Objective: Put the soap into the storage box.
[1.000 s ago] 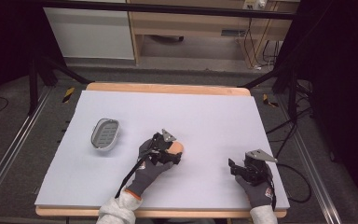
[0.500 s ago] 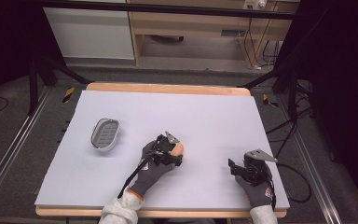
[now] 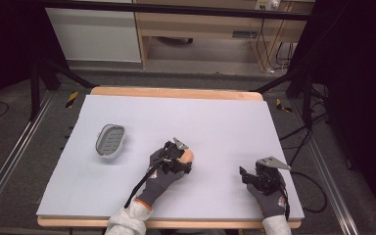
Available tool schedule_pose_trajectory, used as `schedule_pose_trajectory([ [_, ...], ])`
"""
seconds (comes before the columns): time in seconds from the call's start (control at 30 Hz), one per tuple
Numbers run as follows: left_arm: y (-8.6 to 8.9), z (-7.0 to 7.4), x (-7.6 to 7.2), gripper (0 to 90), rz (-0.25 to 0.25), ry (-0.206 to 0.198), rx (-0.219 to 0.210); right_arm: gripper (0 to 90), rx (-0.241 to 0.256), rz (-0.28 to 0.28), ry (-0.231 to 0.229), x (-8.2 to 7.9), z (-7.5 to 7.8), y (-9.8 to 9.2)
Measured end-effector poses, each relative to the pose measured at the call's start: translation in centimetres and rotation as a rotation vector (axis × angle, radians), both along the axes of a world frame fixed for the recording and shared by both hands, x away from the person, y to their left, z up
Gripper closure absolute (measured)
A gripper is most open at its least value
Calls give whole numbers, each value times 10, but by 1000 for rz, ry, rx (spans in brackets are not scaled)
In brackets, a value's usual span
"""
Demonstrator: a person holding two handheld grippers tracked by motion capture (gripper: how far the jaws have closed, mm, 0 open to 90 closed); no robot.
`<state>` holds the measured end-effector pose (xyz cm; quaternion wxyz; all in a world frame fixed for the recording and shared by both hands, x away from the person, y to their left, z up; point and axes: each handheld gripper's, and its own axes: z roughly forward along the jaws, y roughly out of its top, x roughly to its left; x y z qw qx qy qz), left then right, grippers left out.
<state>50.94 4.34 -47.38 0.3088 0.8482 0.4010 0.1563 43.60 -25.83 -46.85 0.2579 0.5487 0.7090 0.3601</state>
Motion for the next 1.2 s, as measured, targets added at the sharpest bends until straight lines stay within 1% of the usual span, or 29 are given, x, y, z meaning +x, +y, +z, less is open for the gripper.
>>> schedule_pose_trajectory([
  [0.07,0,0,0,308,-1,4,0,341,0,0,0,0,0,0],
  [0.1,0,0,0,308,6,5,-6,341,2,1,0,0,0,0],
  [0.13,1,1,-1,309,1,12,-6,341,2,1,0,0,0,0],
  [0.23,1,3,-2,310,-8,12,-14,341,-1,1,-3,0,0,0],
  [0.33,5,11,-6,311,-21,0,-31,341,-2,1,-3,0,0,0],
  [0.37,5,11,-6,311,-21,0,-31,341,-2,1,-3,0,0,0],
  [0.47,11,19,-10,311,-29,-6,-39,341,4,0,-3,0,1,0],
  [0.5,11,19,-10,312,-29,-6,-39,341,4,0,-3,0,1,0],
  [0.57,14,24,-12,312,-31,-8,-49,341,6,1,-3,-1,1,0],
  [0.63,18,28,-14,312,-29,-15,-62,341,6,1,-4,-1,1,0],
  [0.67,22,32,-16,313,-33,-24,-64,341,5,2,-6,-1,1,0],
  [0.7,22,32,-16,312,-33,-24,-64,341,2,1,-8,-1,1,0],
  [0.73,28,36,-18,313,-35,-30,-63,341,0,1,-9,-1,1,0],
  [0.77,28,36,-18,313,-35,-30,-63,341,0,1,-9,-1,1,0],
  [0.83,37,41,-21,313,-29,-35,-76,341,2,1,-10,-1,1,0],
  [0.9,39,42,-21,313,-26,-37,-85,341,1,1,-9,-1,1,0],
  [0.97,47,45,-24,313,-16,-43,-91,341,0,0,-8,-1,1,0],
  [1.2,61,50,-27,314,-3,-51,-96,338,7,-4,-5,-2,1,0],
])
